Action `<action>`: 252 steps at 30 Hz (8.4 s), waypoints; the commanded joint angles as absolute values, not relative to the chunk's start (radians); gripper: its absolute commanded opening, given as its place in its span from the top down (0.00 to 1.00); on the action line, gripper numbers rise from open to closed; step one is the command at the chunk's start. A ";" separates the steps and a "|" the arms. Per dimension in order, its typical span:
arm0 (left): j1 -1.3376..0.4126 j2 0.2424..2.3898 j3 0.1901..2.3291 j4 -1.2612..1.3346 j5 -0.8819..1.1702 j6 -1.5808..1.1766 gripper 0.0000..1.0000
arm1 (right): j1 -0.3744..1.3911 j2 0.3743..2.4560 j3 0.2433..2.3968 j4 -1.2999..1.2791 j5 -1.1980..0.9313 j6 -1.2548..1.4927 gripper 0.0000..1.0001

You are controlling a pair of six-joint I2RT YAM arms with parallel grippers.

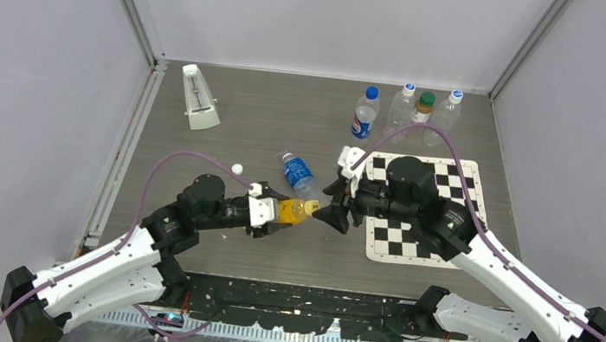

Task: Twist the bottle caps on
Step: Screw the bottle cap onto the plastic bottle, then place the plastic bottle at the center of the board, then pick up the bottle cap from the center of the board.

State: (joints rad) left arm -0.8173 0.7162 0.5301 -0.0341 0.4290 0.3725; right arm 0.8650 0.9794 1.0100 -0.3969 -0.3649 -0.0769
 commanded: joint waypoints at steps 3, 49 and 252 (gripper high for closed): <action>-0.821 0.739 0.594 0.003 0.532 0.352 1.00 | 0.871 0.961 1.092 -0.564 -0.553 -0.527 0.43; -0.825 0.710 0.553 0.058 0.359 0.421 1.00 | 0.877 1.126 0.939 -0.298 -0.154 0.737 0.96; -0.330 1.596 1.076 -0.372 -0.053 -0.559 1.00 | 0.558 0.580 0.463 0.000 -0.003 0.575 0.00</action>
State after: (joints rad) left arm -0.3340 1.7096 1.1141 -0.4202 -0.1390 -0.5240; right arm 0.5587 0.5018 0.4408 -0.1692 0.1001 0.6064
